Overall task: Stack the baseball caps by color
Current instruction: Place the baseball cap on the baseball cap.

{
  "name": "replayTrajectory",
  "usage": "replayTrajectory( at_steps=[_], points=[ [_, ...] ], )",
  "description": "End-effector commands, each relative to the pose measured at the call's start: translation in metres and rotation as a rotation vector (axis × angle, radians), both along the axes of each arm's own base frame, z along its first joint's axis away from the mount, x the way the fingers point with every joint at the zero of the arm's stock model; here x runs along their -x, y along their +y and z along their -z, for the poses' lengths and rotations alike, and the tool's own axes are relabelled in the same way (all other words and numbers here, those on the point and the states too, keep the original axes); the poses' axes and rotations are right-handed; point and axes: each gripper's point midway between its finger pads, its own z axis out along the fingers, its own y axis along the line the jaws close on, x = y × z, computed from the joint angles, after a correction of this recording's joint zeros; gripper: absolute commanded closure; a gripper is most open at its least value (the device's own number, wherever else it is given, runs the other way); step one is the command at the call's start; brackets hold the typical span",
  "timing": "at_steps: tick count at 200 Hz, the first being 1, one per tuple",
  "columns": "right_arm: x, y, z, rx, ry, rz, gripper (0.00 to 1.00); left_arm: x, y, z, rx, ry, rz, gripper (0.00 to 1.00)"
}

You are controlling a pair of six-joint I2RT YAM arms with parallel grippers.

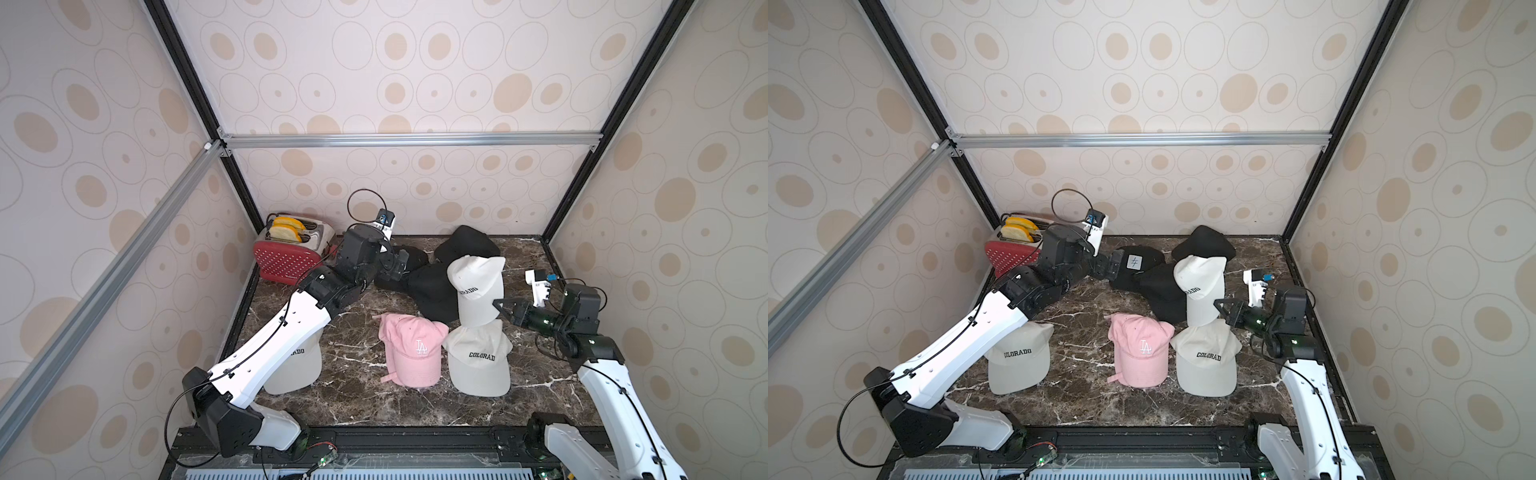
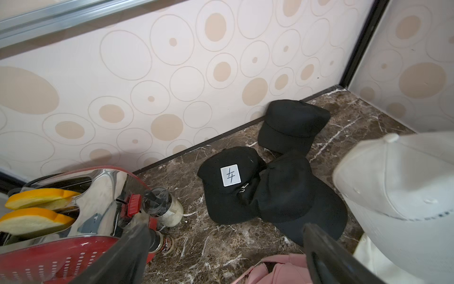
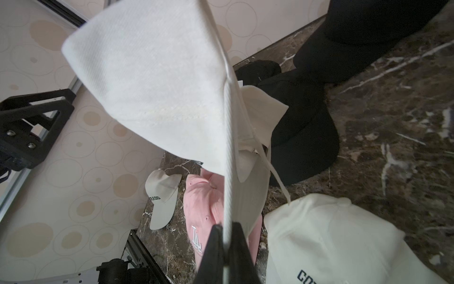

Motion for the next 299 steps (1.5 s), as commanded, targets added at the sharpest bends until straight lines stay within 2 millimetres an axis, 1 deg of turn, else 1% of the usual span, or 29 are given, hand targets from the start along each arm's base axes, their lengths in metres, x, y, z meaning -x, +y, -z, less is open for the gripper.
replayTrajectory(
  at_steps=[1, 18, 34, 44, 56, 65, 68, 81, 89, 98, 103, 118, 132, 146, 166, 199, 228, 255, 273, 299],
  points=[
    [0.024, -0.010, 0.018, 0.056, 0.112, 0.047, 1.00, -0.004, 0.009, -0.022, 0.090, -0.060, -0.064, 0.01],
    [0.036, -0.013, 0.025, 0.075, 0.159, 0.048, 1.00, -0.003, 0.010, -0.019, 0.096, -0.062, -0.069, 0.01],
    [0.037, -0.015, 0.028, 0.056, 0.169, 0.045, 1.00, -0.003, 0.011, -0.018, 0.096, -0.070, -0.067, 0.01],
    [0.031, -0.016, 0.028, 0.032, 0.159, 0.051, 1.00, -0.002, 0.010, -0.018, 0.097, -0.071, -0.060, 0.01],
    [0.018, -0.012, 0.024, -0.032, 0.138, 0.050, 1.00, 0.000, 0.007, -0.016, 0.097, -0.069, -0.032, 0.01],
    [0.008, -0.007, 0.018, -0.119, 0.125, 0.029, 1.00, 0.001, 0.003, -0.016, 0.099, -0.065, -0.006, 0.01],
    [0.004, -0.005, 0.013, -0.152, 0.114, 0.019, 1.00, 0.002, 0.001, -0.016, 0.100, -0.064, 0.001, 0.01],
    [-0.010, -0.002, 0.000, -0.251, 0.107, -0.004, 1.00, 0.004, -0.003, -0.014, 0.097, -0.054, 0.029, 0.01],
    [-0.014, -0.002, -0.010, -0.281, 0.103, -0.022, 1.00, 0.005, -0.004, -0.014, 0.096, -0.050, 0.040, 0.01],
    [-0.015, -0.002, -0.015, -0.273, 0.114, -0.029, 1.00, 0.005, -0.006, -0.013, 0.093, -0.045, 0.049, 0.01],
    [-0.014, -0.003, -0.014, -0.257, 0.128, -0.024, 1.00, 0.005, -0.007, -0.011, 0.092, -0.040, 0.055, 0.01],
    [-0.011, -0.007, -0.002, -0.215, 0.180, 0.007, 1.00, 0.005, -0.012, -0.009, 0.095, -0.024, 0.075, 0.01],
    [-0.006, -0.010, 0.018, -0.174, 0.232, 0.025, 1.00, 0.005, -0.018, -0.005, 0.097, -0.008, 0.099, 0.01],
    [0.004, -0.011, 0.037, -0.139, 0.272, 0.020, 1.00, 0.003, -0.021, -0.002, 0.092, 0.000, 0.107, 0.01],
    [0.023, -0.009, 0.055, -0.108, 0.314, -0.007, 1.00, 0.002, -0.020, 0.000, 0.084, 0.002, 0.101, 0.01],
    [0.051, -0.005, 0.074, -0.102, 0.381, -0.030, 1.00, 0.002, -0.021, 0.001, 0.081, 0.002, 0.102, 0.01],
    [0.062, -0.004, 0.080, -0.109, 0.397, -0.034, 1.00, 0.001, -0.026, 0.004, 0.084, 0.012, 0.124, 0.01],
    [0.071, -0.007, 0.089, -0.062, 0.424, -0.031, 1.00, 0.002, -0.028, 0.005, 0.091, 0.015, 0.134, 0.01],
    [0.076, -0.009, 0.103, -0.037, 0.452, -0.022, 1.00, 0.002, -0.028, 0.004, 0.091, 0.014, 0.136, 0.01],
    [0.084, -0.014, 0.134, -0.014, 0.521, 0.011, 1.00, 0.002, -0.028, 0.005, 0.090, 0.016, 0.135, 0.01]
  ],
)
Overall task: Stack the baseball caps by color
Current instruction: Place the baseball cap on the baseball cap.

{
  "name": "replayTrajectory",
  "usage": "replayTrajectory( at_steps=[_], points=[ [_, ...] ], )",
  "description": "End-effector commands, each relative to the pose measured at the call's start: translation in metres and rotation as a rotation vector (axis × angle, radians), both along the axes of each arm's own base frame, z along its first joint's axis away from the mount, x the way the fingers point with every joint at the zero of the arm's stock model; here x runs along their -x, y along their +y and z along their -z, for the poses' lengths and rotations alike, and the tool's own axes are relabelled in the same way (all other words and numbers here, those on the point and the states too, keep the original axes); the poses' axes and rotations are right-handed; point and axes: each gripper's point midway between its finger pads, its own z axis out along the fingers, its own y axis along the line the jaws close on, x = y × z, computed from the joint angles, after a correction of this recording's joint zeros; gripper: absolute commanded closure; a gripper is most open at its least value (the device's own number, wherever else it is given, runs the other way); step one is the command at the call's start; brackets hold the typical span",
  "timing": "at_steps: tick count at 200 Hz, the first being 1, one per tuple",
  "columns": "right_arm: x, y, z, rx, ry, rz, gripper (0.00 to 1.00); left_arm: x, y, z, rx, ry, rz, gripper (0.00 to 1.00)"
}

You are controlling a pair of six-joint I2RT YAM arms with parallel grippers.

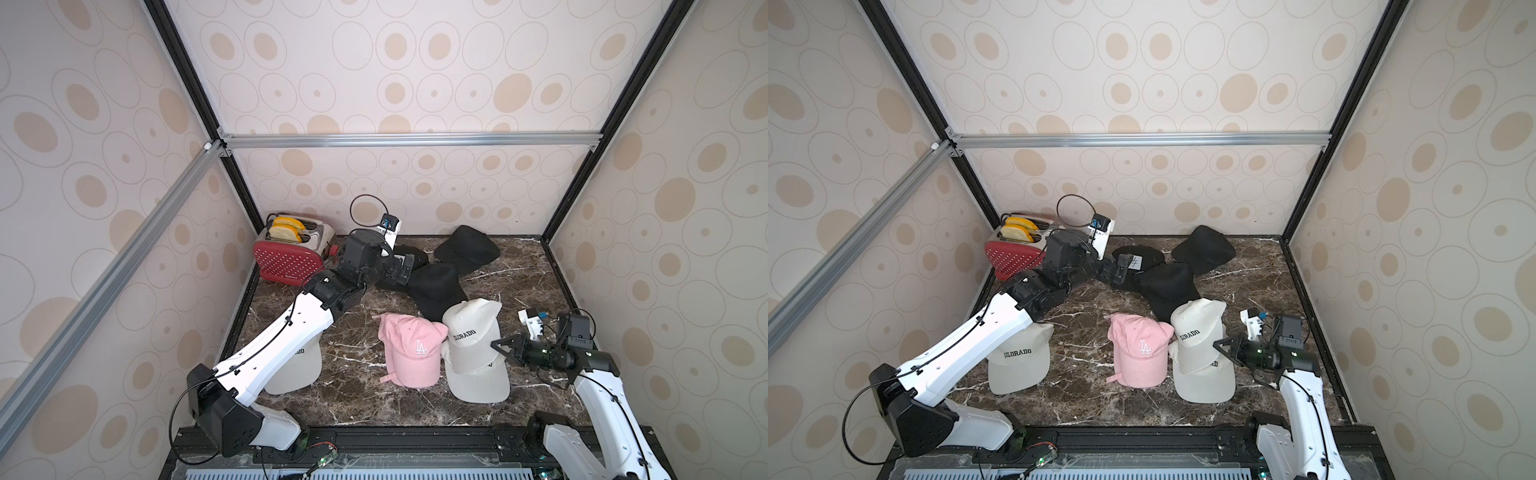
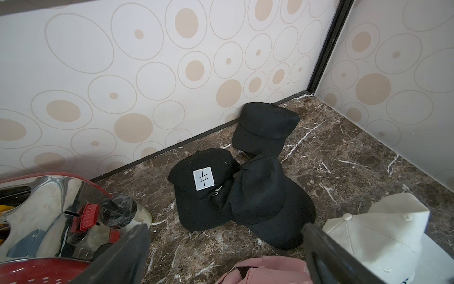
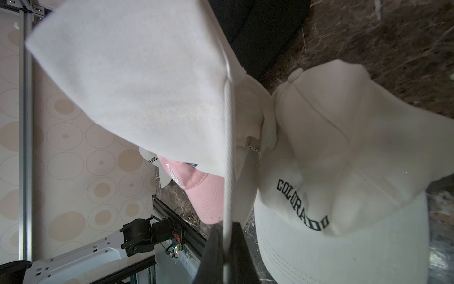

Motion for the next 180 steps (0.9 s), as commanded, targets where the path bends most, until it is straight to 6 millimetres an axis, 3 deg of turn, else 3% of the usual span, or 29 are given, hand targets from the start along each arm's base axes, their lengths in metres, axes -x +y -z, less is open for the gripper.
replayTrajectory(
  at_steps=[1, 19, 40, 57, 102, 133, 156, 170, 180],
  points=[
    [0.019, -0.006, 0.039, 0.055, 0.121, 0.017, 1.00, -0.002, 0.000, -0.011, 0.008, -0.023, 0.006, 0.01],
    [0.020, -0.013, 0.051, 0.105, 0.148, 0.043, 0.91, -0.002, -0.001, -0.010, 0.011, -0.020, 0.007, 0.01],
    [0.016, -0.029, 0.057, 0.200, 0.150, 0.110, 0.58, -0.001, -0.003, -0.008, 0.020, -0.011, 0.017, 0.01],
    [0.010, -0.040, 0.057, 0.259, 0.121, 0.155, 0.45, 0.001, -0.004, -0.005, 0.027, 0.000, 0.026, 0.01],
    [-0.005, -0.057, 0.041, 0.369, 0.047, 0.188, 0.36, 0.005, -0.009, 0.014, 0.060, 0.054, 0.044, 0.01],
    [-0.009, -0.066, 0.031, 0.425, -0.004, 0.222, 0.29, 0.020, -0.023, 0.030, 0.120, 0.123, 0.129, 0.01],
    [-0.021, -0.060, 0.004, 0.413, -0.129, 0.189, 0.17, 0.029, -0.025, 0.034, 0.152, 0.137, 0.160, 0.01],
    [-0.029, -0.059, -0.017, 0.433, -0.200, 0.172, 0.01, 0.035, -0.029, 0.036, 0.165, 0.144, 0.195, 0.01],
    [-0.037, -0.056, -0.030, 0.448, -0.259, 0.155, 0.00, 0.039, -0.034, 0.037, 0.165, 0.150, 0.237, 0.01]
  ],
)
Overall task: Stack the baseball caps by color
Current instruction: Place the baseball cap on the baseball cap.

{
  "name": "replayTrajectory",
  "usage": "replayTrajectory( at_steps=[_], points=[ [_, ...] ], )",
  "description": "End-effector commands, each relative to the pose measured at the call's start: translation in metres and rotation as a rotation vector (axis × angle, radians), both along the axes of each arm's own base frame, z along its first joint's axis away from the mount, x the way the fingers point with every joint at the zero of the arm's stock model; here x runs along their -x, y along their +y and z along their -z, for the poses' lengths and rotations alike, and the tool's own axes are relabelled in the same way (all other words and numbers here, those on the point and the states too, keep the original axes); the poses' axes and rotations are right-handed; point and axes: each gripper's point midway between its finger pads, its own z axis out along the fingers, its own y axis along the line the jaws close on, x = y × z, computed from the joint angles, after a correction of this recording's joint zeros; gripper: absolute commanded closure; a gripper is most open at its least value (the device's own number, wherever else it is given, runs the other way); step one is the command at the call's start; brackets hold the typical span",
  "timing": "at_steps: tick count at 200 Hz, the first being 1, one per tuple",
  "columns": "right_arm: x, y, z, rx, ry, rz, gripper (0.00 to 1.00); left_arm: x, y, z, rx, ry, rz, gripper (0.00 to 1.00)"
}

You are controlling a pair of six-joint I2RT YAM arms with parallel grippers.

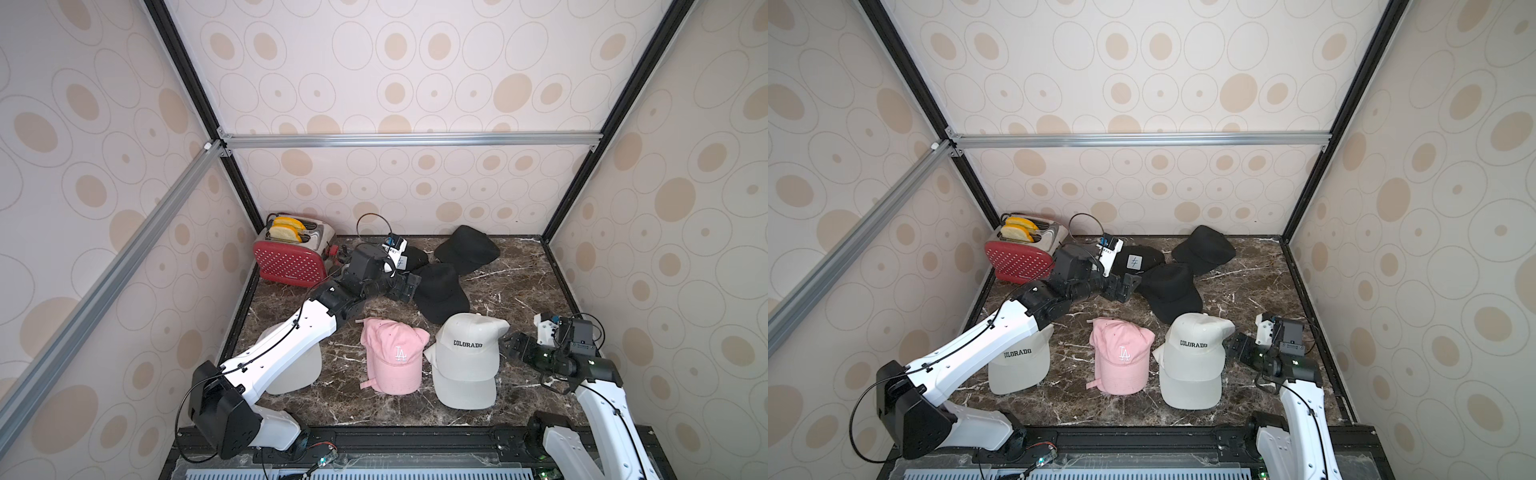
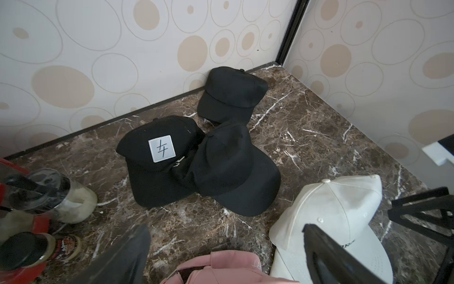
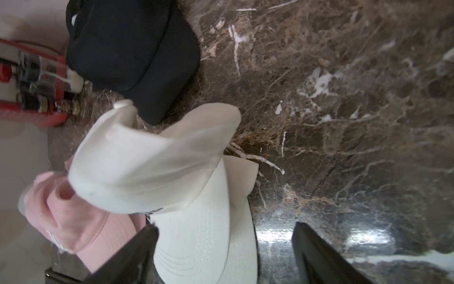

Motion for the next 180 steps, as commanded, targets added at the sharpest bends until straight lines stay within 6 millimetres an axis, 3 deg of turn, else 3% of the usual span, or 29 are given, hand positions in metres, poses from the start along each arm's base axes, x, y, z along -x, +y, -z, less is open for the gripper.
replayTrajectory(
  at_steps=[1, 20, 46, 73, 108, 151, 180],
  points=[
    [-0.018, 0.003, -0.040, 0.060, -0.148, -0.060, 0.00, 0.012, -0.011, -0.025, 0.097, -0.028, 0.084, 0.01],
    [-0.034, 0.018, -0.055, 0.060, -0.226, -0.125, 0.00, 0.021, -0.022, -0.025, 0.093, -0.013, 0.173, 0.01],
    [-0.048, 0.050, -0.058, 0.074, -0.248, -0.287, 0.00, 0.039, -0.033, -0.018, 0.051, 0.015, 0.325, 0.01],
    [-0.060, 0.063, -0.057, 0.173, -0.262, -0.401, 0.00, 0.065, -0.039, -0.005, -0.048, 0.060, 0.519, 0.01],
    [-0.064, 0.079, -0.070, 0.135, -0.230, -0.511, 0.00, 0.087, -0.040, 0.000, -0.050, 0.052, 0.625, 0.01],
    [-0.045, 0.093, -0.058, 0.203, -0.038, -0.678, 0.00, 0.075, -0.027, 0.015, -0.130, 0.043, 0.539, 0.01],
    [-0.043, 0.104, -0.067, 0.320, -0.018, -0.806, 0.00, 0.075, -0.020, 0.029, -0.186, 0.038, 0.543, 0.01]
  ],
)
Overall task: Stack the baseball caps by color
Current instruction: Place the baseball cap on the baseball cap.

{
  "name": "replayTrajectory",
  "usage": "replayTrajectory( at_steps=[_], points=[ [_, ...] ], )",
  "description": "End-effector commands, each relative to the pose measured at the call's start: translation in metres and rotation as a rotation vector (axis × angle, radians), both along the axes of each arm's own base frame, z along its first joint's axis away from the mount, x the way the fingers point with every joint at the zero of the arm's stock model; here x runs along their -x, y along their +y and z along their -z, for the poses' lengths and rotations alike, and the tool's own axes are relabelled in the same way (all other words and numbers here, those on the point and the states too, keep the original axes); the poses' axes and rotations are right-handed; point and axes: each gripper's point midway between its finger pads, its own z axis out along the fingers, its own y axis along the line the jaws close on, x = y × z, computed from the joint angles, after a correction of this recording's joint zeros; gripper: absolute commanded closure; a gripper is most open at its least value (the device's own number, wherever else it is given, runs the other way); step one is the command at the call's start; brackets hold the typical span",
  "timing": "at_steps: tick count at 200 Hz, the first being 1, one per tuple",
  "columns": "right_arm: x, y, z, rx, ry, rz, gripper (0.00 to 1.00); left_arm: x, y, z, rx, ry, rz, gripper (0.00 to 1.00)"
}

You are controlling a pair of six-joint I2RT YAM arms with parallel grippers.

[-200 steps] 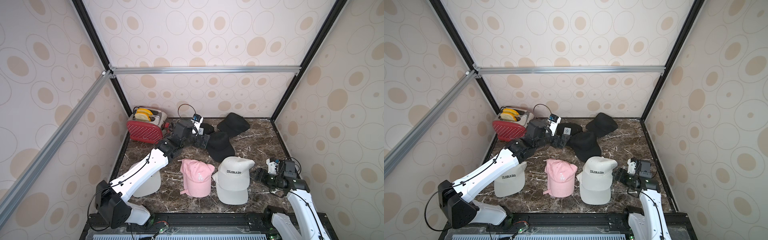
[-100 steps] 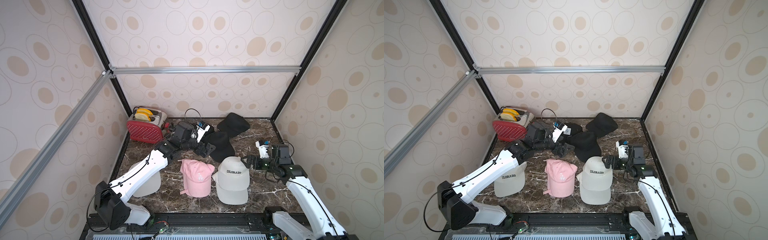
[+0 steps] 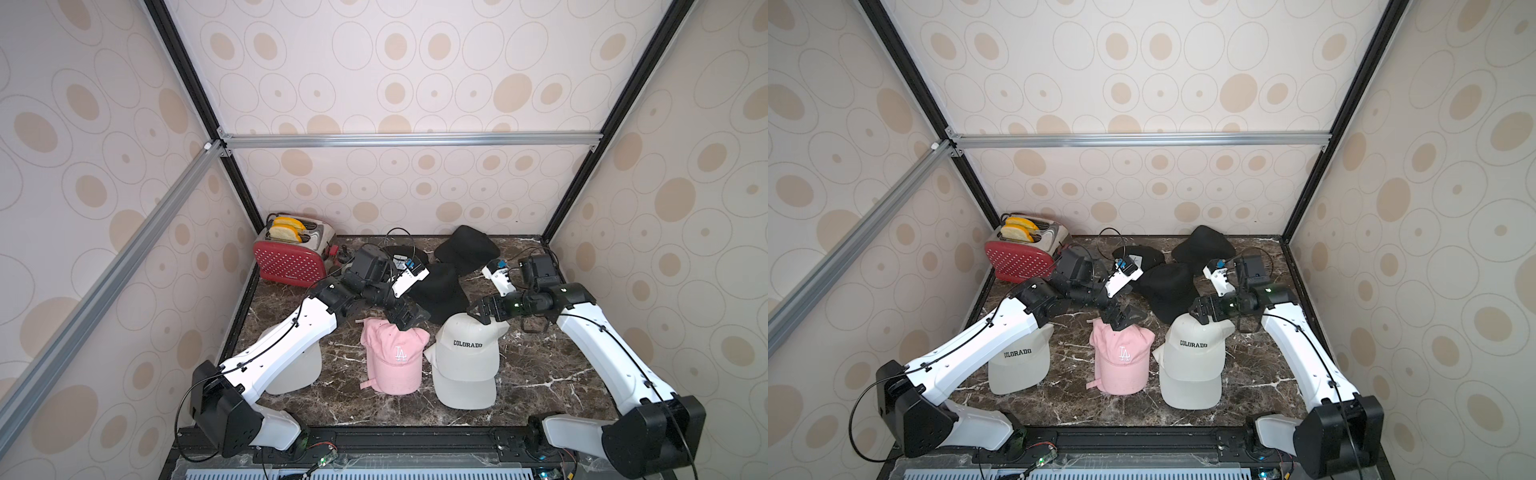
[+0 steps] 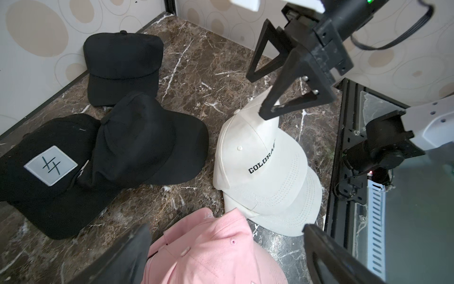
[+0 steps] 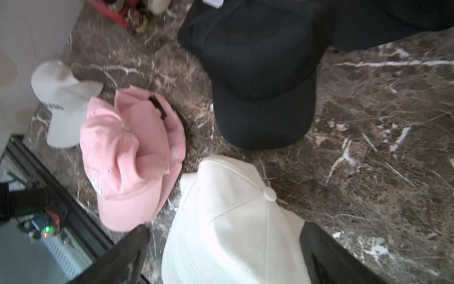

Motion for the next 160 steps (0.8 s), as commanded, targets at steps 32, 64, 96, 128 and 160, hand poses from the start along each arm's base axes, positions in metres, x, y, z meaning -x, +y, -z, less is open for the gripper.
replayTrajectory(
  at_steps=[32, 64, 96, 128, 160],
  points=[
    [0.007, 0.003, 0.013, 0.263, -0.035, -0.335, 0.00, 0.012, 0.023, 0.010, -0.090, -0.086, 0.018, 0.01],
    [0.020, 0.031, 0.010, 0.155, -0.052, -0.666, 0.00, 0.020, 0.030, 0.006, -0.074, -0.125, 0.023, 0.01],
    [0.026, 0.017, 0.033, 0.242, 0.104, -0.763, 0.03, 0.011, 0.031, 0.018, -0.119, -0.096, -0.011, 0.01],
    [0.030, 0.012, 0.044, 0.256, 0.132, -0.779, 0.01, 0.003, 0.030, 0.028, -0.159, -0.068, -0.032, 0.01],
    [0.023, 0.008, 0.046, 0.296, 0.056, -0.747, 0.00, 0.001, 0.028, 0.034, -0.169, -0.054, -0.029, 0.01]
  ],
)
